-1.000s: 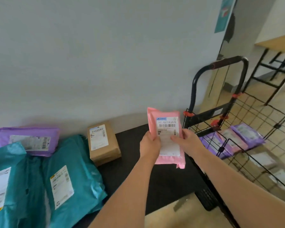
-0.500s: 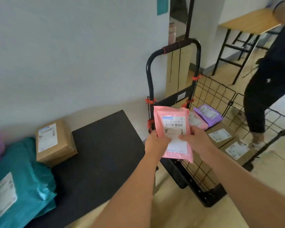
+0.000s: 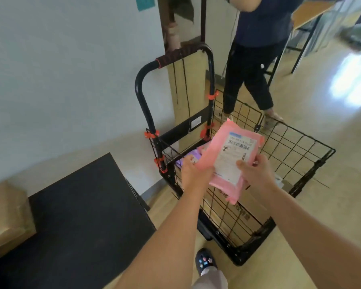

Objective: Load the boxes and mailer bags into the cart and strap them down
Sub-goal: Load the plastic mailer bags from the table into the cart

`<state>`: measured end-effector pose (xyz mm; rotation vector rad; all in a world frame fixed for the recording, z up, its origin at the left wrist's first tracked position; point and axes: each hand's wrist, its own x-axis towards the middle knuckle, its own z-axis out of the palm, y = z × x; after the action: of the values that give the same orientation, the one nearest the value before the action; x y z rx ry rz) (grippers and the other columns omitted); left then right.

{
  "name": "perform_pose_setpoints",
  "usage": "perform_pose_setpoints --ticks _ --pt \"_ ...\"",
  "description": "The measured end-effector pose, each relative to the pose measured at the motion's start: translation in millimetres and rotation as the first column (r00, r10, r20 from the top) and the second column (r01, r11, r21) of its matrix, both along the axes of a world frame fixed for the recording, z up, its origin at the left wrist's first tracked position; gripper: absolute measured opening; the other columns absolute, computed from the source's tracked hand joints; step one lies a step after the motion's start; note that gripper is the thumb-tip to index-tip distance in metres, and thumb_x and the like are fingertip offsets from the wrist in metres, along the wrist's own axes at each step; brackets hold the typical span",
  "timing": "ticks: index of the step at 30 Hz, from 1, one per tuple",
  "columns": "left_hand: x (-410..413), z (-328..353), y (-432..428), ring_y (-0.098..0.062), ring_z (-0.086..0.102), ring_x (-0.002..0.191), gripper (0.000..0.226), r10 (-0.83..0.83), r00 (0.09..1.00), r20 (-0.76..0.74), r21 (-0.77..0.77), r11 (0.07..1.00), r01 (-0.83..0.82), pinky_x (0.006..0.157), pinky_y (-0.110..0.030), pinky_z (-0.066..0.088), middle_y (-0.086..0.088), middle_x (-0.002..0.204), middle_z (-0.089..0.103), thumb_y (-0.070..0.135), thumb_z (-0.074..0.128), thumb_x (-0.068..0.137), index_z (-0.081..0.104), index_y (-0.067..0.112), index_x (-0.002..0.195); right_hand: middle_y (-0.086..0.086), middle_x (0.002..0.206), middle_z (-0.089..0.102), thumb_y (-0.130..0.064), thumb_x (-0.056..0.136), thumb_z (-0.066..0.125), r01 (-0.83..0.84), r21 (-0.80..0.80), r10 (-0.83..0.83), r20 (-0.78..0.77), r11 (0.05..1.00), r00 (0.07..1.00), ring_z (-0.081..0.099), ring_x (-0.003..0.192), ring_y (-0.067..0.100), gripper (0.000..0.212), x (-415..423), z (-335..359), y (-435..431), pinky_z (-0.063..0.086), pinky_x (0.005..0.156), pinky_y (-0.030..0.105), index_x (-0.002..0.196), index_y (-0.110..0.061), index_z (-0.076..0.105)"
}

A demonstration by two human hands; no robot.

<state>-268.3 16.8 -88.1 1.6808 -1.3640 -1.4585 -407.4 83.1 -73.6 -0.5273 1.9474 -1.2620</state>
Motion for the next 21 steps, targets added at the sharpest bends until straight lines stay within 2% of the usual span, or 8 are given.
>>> perform_pose_setpoints --ticks 2,3,5,8,12,14,18,21 --pt "-22.8 -5.9 -12.0 -0.016 0.064 0.091 0.066 -0.011 0.992 -0.123 0.055 0.998 0.018 0.063 -0.024 0.054 0.004 0.106 0.059 0.016 0.076 0.075 0.041 0.020 0.131 0.005 0.117 0.063 -0.008 0.092 0.065 0.026 -0.018 -0.025 0.089 1.000 0.996 0.065 0.100 0.021 0.046 -23.2 0.4 -11.6 0.062 0.068 0.034 0.133 -0.013 0.045" --pt "-32.8 -9.3 -18.3 -0.017 0.065 0.097 0.065 -0.007 0.981 -0.193 0.108 0.994 0.028 0.072 -0.027 0.056 0.000 0.111 0.062 0.017 0.078 0.076 0.044 0.016 0.131 0.006 0.123 0.062 -0.007 0.091 0.065 0.037 -0.033 -0.032 0.139 0.999 0.990 0.064 0.108 0.025 0.052 -32.9 -0.8 -17.8 0.060 0.082 0.043 0.138 -0.015 0.042" --pt "-51.6 -14.3 -29.0 -0.022 0.066 0.103 0.055 -0.002 0.956 -0.293 0.232 0.970 0.073 0.090 -0.039 0.055 -0.007 0.119 0.064 0.023 0.080 0.077 0.050 0.015 0.123 0.004 0.125 0.061 -0.003 0.091 0.064 0.079 -0.057 -0.062 0.258 0.995 0.964 0.062 0.113 0.026 0.054 -49.4 -4.4 -32.3 0.055 0.092 0.049 0.138 -0.017 0.042" --pt "-78.8 -22.6 -44.9 -0.023 0.063 0.109 0.047 -0.045 0.951 -0.307 0.322 0.935 0.148 0.098 -0.046 0.050 -0.003 0.120 0.066 0.030 0.080 0.077 0.057 0.018 0.116 0.006 0.120 0.064 0.000 0.090 0.063 0.123 -0.006 -0.112 0.374 0.992 0.921 0.064 0.108 0.026 0.045 -69.3 -9.5 -57.1 0.058 0.086 0.042 0.131 -0.013 0.049" --pt "-111.9 -36.6 -69.8 -0.024 0.062 0.110 0.042 -0.056 0.953 -0.299 0.339 0.927 0.161 0.092 -0.043 0.054 -0.003 0.120 0.065 0.021 0.077 0.081 0.056 0.015 0.117 0.006 0.117 0.066 0.007 0.088 0.060 0.122 0.003 -0.112 0.420 0.992 0.901 0.067 0.103 0.022 0.045 -99.0 -23.5 -70.6 0.060 0.076 0.036 0.127 -0.013 0.053" --pt "-123.4 -44.6 -77.8 -0.025 0.062 0.110 0.050 -0.083 0.966 -0.244 0.364 0.916 0.170 0.093 -0.044 0.053 -0.005 0.124 0.062 0.020 0.074 0.084 0.051 0.010 0.127 0.005 0.116 0.066 0.007 0.086 0.062 0.164 0.021 -0.159 0.405 0.986 0.900 0.067 0.099 0.019 0.051 -115.2 -29.8 -69.5 0.059 0.074 0.034 0.132 -0.013 0.049" --pt "-142.9 -72.4 -85.6 -0.027 0.060 0.112 0.046 -0.067 0.986 -0.155 0.421 0.898 0.128 0.096 -0.046 0.051 -0.008 0.126 0.060 0.013 0.069 0.088 0.050 0.008 0.129 0.009 0.110 0.063 0.000 0.085 0.068 0.333 0.154 -0.366 0.338 0.930 0.867 0.067 0.097 0.021 0.083 -159.4 -45.0 -74.1 0.058 0.086 0.041 0.151 -0.026 0.025" --pt "-161.6 -93.6 -87.9 -0.029 0.059 0.114 0.047 -0.054 0.994 -0.097 0.444 0.891 0.092 0.098 -0.047 0.050 -0.010 0.128 0.059 0.011 0.067 0.088 0.048 0.007 0.131 0.008 0.111 0.066 -0.008 0.088 0.068 0.155 0.222 -0.206 0.230 0.963 0.951 0.067 0.093 0.021 0.065 -192.6 -62.3 -81.5 0.058 0.081 0.038 0.146 -0.020 0.041"
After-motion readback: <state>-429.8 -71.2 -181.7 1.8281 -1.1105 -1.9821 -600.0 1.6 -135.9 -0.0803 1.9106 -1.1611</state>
